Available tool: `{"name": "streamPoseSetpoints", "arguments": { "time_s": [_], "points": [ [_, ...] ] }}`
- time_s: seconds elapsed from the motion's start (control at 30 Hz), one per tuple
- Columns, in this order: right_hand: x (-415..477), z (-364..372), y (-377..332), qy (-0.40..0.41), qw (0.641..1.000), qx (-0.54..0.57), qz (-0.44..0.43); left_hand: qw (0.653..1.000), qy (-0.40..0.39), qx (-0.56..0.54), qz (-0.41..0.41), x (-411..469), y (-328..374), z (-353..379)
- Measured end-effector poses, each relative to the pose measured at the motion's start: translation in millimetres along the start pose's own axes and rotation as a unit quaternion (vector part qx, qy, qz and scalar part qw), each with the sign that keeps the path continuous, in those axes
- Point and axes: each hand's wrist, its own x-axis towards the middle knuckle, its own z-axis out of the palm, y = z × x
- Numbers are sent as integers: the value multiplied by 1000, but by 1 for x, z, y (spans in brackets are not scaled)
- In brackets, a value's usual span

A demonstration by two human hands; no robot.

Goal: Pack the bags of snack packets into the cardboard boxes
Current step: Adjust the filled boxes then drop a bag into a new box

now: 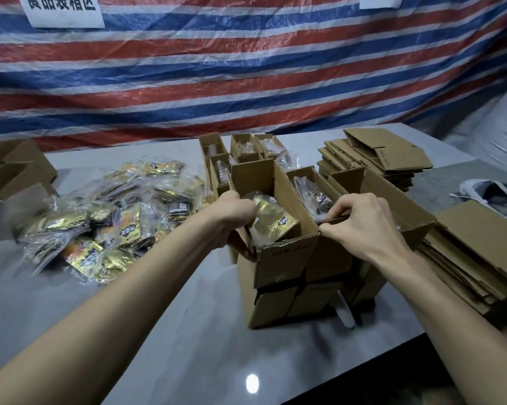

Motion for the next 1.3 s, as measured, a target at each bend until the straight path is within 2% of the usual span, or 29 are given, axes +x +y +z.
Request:
{"name": "streamPoseSetpoints", "arguments": {
  "time_s": [0.3, 0.7, 0.87, 1.1, 1.3],
  "points": [
    [1, 3, 6, -37, 999, 1, -16, 1000, 14, 12, -2, 12, -4, 7],
    [2, 15, 4, -65, 997, -13, -34, 990, 66, 120, 21, 17, -11, -4],
    [1, 14, 1, -56, 998, -15, -36, 996, 76, 53, 9, 21, -17, -11],
    [-1, 18, -5, -60, 997, -27, -48, 996, 74, 46, -21, 20, -27, -21],
    [-1, 17, -14, -52, 995, -34, -77, 997, 74, 25, -14, 19, -26, -24]
  ]
}}
